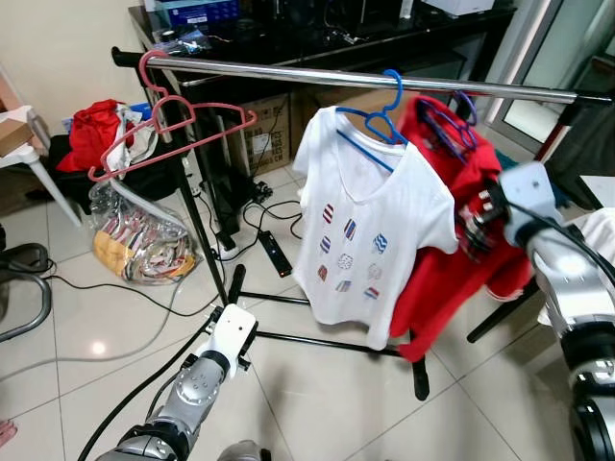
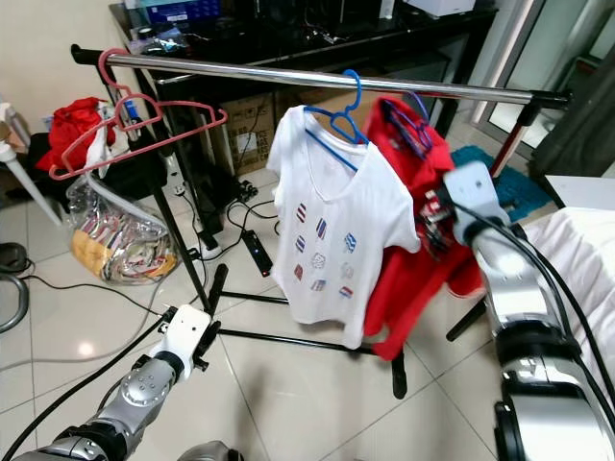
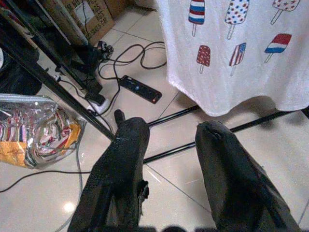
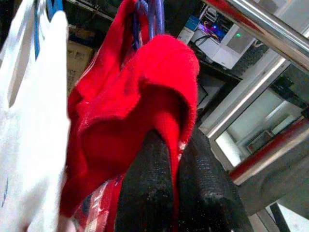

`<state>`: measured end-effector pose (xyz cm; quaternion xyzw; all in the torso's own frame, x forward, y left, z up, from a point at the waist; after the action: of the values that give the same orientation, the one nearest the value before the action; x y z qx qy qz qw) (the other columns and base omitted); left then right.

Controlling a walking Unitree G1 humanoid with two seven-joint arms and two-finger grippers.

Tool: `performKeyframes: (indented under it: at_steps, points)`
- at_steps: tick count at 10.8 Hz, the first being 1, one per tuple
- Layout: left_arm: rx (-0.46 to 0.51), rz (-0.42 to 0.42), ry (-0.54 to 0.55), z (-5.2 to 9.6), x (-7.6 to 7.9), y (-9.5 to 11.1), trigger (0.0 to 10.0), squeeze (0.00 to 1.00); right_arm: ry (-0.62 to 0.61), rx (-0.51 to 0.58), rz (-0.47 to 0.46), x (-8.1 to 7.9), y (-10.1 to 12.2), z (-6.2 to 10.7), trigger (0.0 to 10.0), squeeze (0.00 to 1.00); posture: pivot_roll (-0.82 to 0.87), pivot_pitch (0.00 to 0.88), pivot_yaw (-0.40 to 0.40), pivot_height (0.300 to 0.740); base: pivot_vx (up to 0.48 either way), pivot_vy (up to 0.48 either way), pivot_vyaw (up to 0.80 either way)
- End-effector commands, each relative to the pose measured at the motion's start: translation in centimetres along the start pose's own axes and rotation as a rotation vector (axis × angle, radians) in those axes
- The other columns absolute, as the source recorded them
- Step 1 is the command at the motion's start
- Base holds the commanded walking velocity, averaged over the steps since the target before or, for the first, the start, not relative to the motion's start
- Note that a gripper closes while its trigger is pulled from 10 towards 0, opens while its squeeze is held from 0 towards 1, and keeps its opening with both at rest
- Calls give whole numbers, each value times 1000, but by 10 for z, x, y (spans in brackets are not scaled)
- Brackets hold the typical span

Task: Hang hanger

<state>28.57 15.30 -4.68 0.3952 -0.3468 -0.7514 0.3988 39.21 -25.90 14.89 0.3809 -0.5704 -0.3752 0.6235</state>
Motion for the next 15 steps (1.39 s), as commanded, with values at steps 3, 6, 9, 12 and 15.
performKeyframes:
  at_steps: [3,6,9,12,15]
  points:
    - [-6,-6,-5,1,3,-2,10000,0,-27,29,-49,9,36,-13,10000,0,65,0,2,740,0,0,0]
    - [-12,-5,-6,3,5,-5,10000,0,-23,32,-75,5,56,-22,10000,0,69,0,0,740,0,0,0]
    - [141,-173,-90,0,18,21,10000,0,-23,21,-103,0,69,-30,10000,0,80,0,-10,740,0,0,0]
    - [434,-336,-164,0,25,76,10000,0,-50,-48,-116,-3,60,-35,10000,0,100,0,-22,740,0,0,0]
    - [625,-533,-261,9,35,102,10000,0,-114,-110,-159,2,54,-39,10000,0,115,0,-28,740,0,0,0]
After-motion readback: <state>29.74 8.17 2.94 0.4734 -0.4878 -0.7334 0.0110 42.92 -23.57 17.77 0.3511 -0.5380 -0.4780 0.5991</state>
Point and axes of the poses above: a point about 5 cm out from each wrist's last joint towards the gripper, its own z axis pointing back from the gripper into the wrist, its own y axis along the axis of the wrist's last joint, x = y × z, the point moved 4 cm from there along -z, pointing out of the wrist towards the gripper, and after that the axes turned 2 degrees about -z, right-handed, at the moved point
